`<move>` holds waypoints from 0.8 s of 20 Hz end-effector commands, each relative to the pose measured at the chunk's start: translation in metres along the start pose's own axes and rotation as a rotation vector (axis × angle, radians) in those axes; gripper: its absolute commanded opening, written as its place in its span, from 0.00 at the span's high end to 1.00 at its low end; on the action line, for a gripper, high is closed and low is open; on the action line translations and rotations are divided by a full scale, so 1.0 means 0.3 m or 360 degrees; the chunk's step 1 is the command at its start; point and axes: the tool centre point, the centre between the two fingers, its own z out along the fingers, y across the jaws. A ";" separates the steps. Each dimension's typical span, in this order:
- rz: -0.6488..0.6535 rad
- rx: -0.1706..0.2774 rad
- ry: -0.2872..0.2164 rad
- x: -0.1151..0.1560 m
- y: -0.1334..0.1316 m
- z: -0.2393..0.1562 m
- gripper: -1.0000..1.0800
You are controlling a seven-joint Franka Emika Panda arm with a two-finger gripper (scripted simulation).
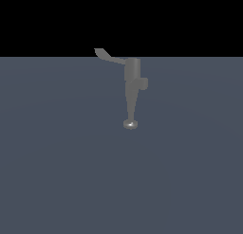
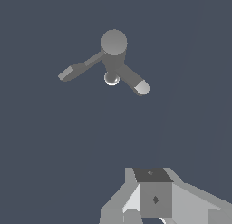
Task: Turn on the faucet by rotating a designated handle.
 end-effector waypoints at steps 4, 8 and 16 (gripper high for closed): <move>0.0205 -0.0006 0.0006 0.082 -0.068 0.048 1.00; 0.0352 -0.0006 0.0008 0.139 -0.117 0.088 1.00; 0.0646 0.0003 0.0004 0.249 -0.213 0.184 1.00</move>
